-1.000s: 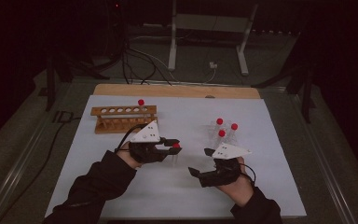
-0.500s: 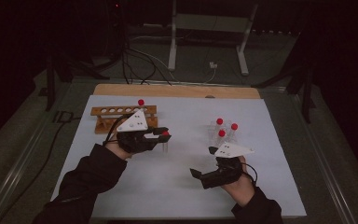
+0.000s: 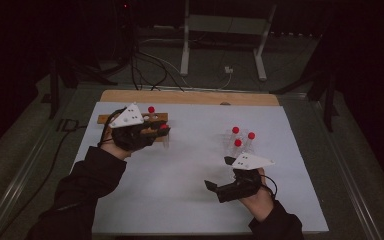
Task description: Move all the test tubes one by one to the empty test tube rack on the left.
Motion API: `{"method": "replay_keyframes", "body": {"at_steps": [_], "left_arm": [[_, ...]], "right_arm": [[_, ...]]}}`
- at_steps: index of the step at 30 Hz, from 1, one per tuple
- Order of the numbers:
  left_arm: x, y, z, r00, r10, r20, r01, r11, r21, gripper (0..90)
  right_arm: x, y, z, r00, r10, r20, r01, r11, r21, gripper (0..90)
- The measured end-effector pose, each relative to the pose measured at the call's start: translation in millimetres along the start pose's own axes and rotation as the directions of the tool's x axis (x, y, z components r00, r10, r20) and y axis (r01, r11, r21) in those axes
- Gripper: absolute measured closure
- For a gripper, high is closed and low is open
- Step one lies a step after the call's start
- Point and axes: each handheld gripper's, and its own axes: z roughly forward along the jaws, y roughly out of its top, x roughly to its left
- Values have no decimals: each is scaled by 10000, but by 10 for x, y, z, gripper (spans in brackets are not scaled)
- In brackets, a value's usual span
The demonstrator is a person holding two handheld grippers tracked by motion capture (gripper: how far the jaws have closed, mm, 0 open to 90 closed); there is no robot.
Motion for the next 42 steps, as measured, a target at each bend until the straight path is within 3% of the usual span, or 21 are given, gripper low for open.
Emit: {"method": "replay_keyframes", "body": {"at_steps": [5, 12, 20, 26, 30, 32, 37, 42], "left_arm": [[118, -1, -21, 9966, -229, -793, 218, 9996, -153, 720], [310, -22, -17, 9838, -415, -1743, 412, 9991, -53, 720], [520, -67, 12, 9603, -604, -2723, 613, 9981, -49, 720], [650, -123, 57, 9378, -893, -3355, 847, 9960, -283, 720], [747, -179, 96, 9266, -1148, -3580, 1060, 9934, -442, 720], [792, -217, 123, 9166, -1221, -3806, 1121, 9925, -485, 720], [891, -321, 196, 9040, -1661, -3939, 1453, 9860, -824, 720], [927, -416, 313, 8967, -1681, -4095, 1547, 9858, -659, 720]], "right_arm": [[6, -2, 4, 10000, -48, 0, 48, 10000, 19, 0], [2, -1, -2, 10000, -61, -70, 61, 10000, 21, 0], [-8, -4, -9, 10000, -23, -65, 23, 10000, 13, 0], [-10, -6, -14, 10000, -36, -88, 36, 10000, 10, 0], [-12, -8, -23, 9999, -38, -94, 38, 10000, -14, 0], [-21, -12, -23, 9999, -4, -113, 4, 10000, -13, 0], [-32, -21, -22, 10000, 8, -93, -8, 10000, -3, 0], [-46, -31, -23, 10000, 30, -75, -30, 10000, 29, 0]]}}
